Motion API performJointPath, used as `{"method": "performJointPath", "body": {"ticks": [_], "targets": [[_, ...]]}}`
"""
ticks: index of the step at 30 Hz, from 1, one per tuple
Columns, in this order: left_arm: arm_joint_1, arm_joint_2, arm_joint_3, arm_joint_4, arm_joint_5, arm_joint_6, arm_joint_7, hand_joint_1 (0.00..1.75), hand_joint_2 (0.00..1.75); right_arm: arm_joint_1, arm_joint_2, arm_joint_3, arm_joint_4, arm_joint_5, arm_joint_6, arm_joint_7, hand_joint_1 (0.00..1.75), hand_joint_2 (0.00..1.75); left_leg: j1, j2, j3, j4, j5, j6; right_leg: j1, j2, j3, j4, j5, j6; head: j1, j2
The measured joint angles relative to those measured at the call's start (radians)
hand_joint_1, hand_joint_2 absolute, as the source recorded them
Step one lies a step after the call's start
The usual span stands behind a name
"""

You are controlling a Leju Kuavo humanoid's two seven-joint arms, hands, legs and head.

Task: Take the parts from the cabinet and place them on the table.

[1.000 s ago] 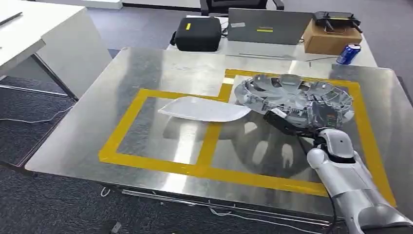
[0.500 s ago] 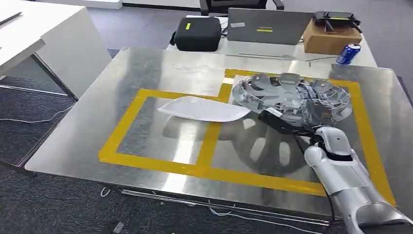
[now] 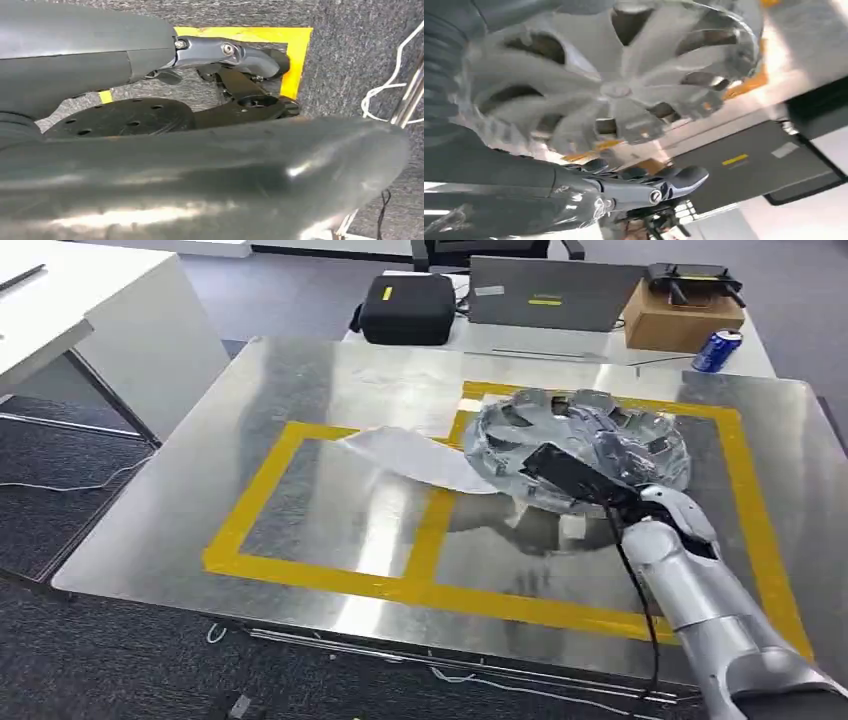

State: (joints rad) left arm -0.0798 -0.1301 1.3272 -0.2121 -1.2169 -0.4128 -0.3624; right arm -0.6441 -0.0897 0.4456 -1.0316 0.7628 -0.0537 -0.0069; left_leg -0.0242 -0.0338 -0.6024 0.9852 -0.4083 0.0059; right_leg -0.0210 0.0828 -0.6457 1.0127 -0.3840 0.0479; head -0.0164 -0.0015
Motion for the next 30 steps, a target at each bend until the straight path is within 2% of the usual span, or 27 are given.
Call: {"method": "performJointPath", "body": {"ticks": [5,8,11,12,13,15,16,18,20,22,24,25,27,28,30], "targets": [[0.002,-0.001,0.005,0.0,0.01,0.006,-0.003,0.0,0.0,-0.011,-0.056,0.008,-0.103,-0.147,0.061,0.001,0.0,1.75,0.0,-0.001,-0.001,0.0,0.0,0.001,0.0,-0.001,0.0,0.0,0.0,0.0,0.0,0.0],[0.008,-0.001,0.018,0.0,0.023,0.013,-0.002,0.0,0.0,-0.037,-0.134,0.01,-0.22,-0.319,0.141,0.014,0.0,1.75,-0.001,-0.001,-0.001,0.0,0.001,0.001,0.0,-0.002,0.0,-0.001,0.001,0.001,0.0,0.0],[0.011,-0.002,0.027,0.0,0.025,0.019,0.002,0.0,0.0,-0.069,-0.236,-0.003,-0.36,-0.597,0.23,0.032,0.0,1.75,-0.002,-0.001,-0.002,0.0,0.001,0.003,-0.001,-0.002,-0.001,-0.002,0.001,0.002,-0.001,0.0],[0.012,-0.002,0.03,0.0,0.028,0.022,0.002,0.0,0.0,-0.085,-0.278,-0.012,-0.409,-0.658,0.221,0.037,0.0,1.75,-0.002,-0.001,-0.002,0.0,0.001,0.003,-0.001,-0.003,-0.001,-0.003,0.001,0.002,0.0,0.0],[0.014,-0.002,0.032,0.0,0.032,0.026,0.001,0.0,0.0,-0.09,-0.316,-0.023,-0.455,-0.654,0.181,0.043,0.0,1.75,-0.002,-0.002,-0.002,0.001,0.001,0.003,-0.001,-0.003,-0.001,-0.004,0.001,0.002,-0.001,0.0],[0.016,-0.005,0.04,0.0,0.038,0.037,-0.005,0.0,0.0,-0.049,-0.408,-0.075,-0.585,-0.497,0.005,0.072,0.0,1.75,-0.001,-0.008,-0.003,0.001,0.001,0.005,0.0,-0.009,0.002,-0.006,0.0,0.005,0.0,0.0],[0.02,-0.008,0.044,0.0,0.041,0.042,-0.006,0.0,0.0,-0.012,-0.445,-0.108,-0.643,-0.412,-0.057,0.077,0.0,1.75,-0.001,-0.011,-0.002,0.001,0.0,0.006,0.0,-0.011,0.003,-0.007,-0.001,0.006,0.001,0.0],[0.027,-0.015,0.05,0.0,0.045,0.054,-0.009,0.0,0.0,0.119,-0.531,-0.217,-0.791,-0.3,-0.149,0.068,0.0,1.75,0.0,-0.012,-0.002,0.001,-0.002,0.008,0.0,-0.012,0.006,-0.008,-0.003,0.006,0.002,0.0],[0.029,-0.019,0.054,0.0,0.053,0.064,-0.011,0.0,0.0,0.272,-0.581,-0.341,-0.91,-0.261,-0.187,0.04,0.0,1.75,0.0,-0.012,-0.001,0.001,-0.004,0.01,0.0,-0.012,0.006,-0.008,-0.004,0.007,0.0,0.0],[0.03,-0.024,0.06,0.0,0.058,0.069,-0.011,0.0,0.0,0.424,-0.605,-0.487,-1.015,-0.243,-0.204,0.0,0.0,1.75,-0.001,-0.013,-0.002,0.001,-0.006,0.011,0.0,-0.013,0.006,-0.008,-0.006,0.008,0.0,0.0],[0.032,-0.027,0.068,0.0,0.065,0.078,-0.011,0.0,0.0,0.584,-0.606,-0.64,-1.113,-0.216,-0.231,-0.04,0.0,1.75,-0.001,-0.013,-0.001,0.001,-0.008,0.011,0.0,-0.013,0.006,-0.009,-0.008,0.009,0.0,0.0],[0.033,-0.029,0.072,0.0,0.066,0.084,-0.011,0.0,0.0,0.673,-0.595,-0.734,-1.173,-0.221,-0.234,-0.08,0.0,1.75,-0.001,-0.014,0.0,0.001,-0.009,0.012,0.0,-0.016,0.008,-0.009,-0.01,0.008,0.0,0.0],[0.039,-0.034,0.078,0.0,0.069,0.094,-0.013,0.0,0.0,0.791,-0.533,-0.912,-1.266,-0.275,-0.2,-0.181,0.0,1.75,-0.001,-0.016,-0.001,0.001,-0.01,0.011,0.0,-0.017,0.008,-0.009,-0.011,0.008,0.0,0.0],[0.043,-0.036,0.081,0.0,0.07,0.098,-0.014,0.0,0.0,0.827,-0.484,-1.015,-1.313,-0.319,-0.154,-0.245,0.0,1.75,-0.001,-0.016,0.0,0.001,-0.011,0.011,0.0,-0.016,0.007,-0.009,-0.011,0.008,0.0,0.0],[0.045,-0.041,0.086,0.0,0.075,0.108,-0.017,0.0,0.0,0.847,-0.372,-1.215,-1.391,-0.394,-0.012,-0.367,0.0,1.75,0.0,-0.014,0.001,0.001,-0.012,0.009,0.0,-0.011,0.007,-0.009,-0.011,0.007,0.0,0.0]]}}
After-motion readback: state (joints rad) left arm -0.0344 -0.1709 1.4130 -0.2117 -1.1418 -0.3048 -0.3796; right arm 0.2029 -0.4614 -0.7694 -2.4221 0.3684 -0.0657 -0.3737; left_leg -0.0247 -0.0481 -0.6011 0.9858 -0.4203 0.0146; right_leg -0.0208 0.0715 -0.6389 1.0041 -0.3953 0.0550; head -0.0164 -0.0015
